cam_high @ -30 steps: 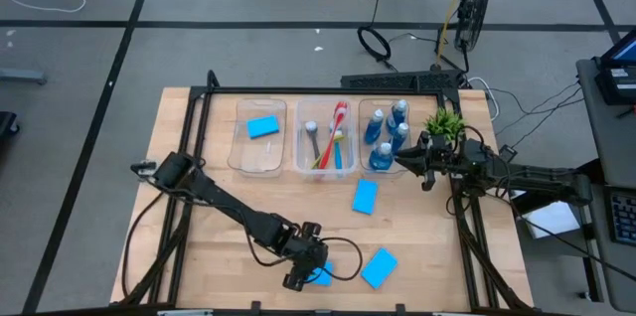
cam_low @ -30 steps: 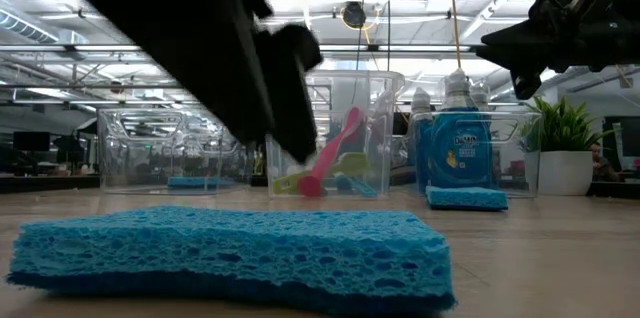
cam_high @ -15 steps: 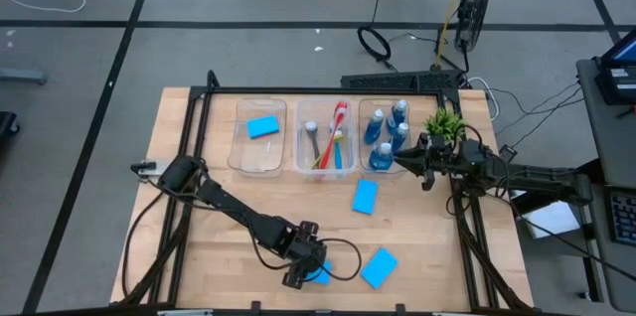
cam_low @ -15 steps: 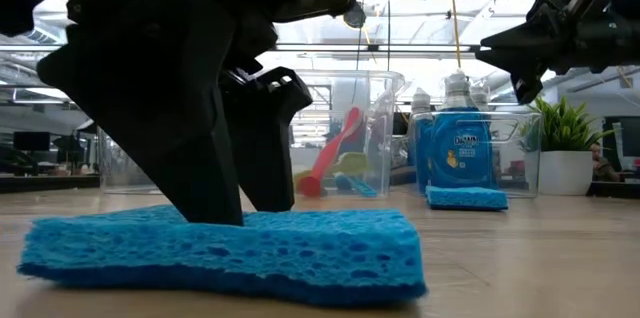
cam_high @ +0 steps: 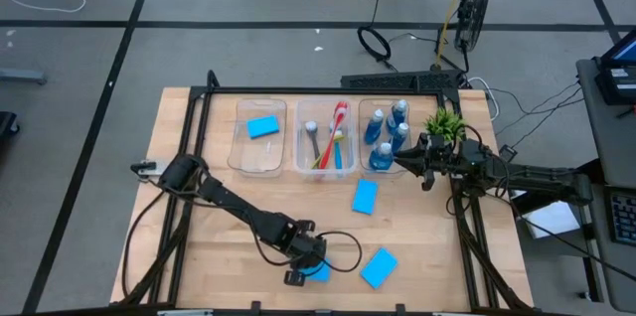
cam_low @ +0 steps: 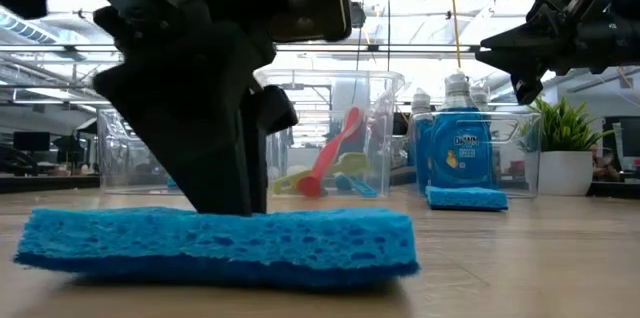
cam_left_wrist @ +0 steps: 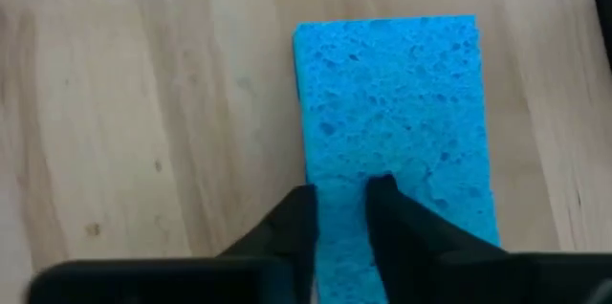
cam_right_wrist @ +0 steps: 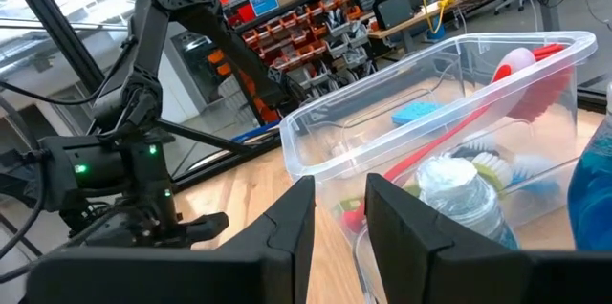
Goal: Pick & Place Kitchen Sink Supplies
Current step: Put the blue sponge into the left transparent bin
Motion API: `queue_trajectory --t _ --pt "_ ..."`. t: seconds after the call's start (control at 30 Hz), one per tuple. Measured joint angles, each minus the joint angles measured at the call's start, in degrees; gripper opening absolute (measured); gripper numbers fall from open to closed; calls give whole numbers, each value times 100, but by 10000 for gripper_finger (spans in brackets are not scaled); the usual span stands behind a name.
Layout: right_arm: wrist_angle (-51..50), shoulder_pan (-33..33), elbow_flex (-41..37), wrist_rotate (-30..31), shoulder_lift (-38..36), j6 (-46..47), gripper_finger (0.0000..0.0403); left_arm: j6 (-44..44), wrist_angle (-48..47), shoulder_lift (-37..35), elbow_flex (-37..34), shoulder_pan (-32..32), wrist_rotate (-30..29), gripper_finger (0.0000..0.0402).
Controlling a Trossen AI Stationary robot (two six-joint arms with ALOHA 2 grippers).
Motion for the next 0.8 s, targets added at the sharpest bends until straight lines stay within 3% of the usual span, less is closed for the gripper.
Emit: queue_trajectory --t 0.17,0.37,0.47,0.8 --pt "0 2 0 0 0 0 86 -347 -106 0 -2 128 394 16" --pt "0 1 0 0 0 0 86 -498 -362 -91 -12 248 663 4" --pt "1 0 0 0 0 1 86 -512 -771 -235 -29 272 591 3" --pt "0 0 -2 2 0 0 86 -533 -1921 -1105 -33 443 -434 1"
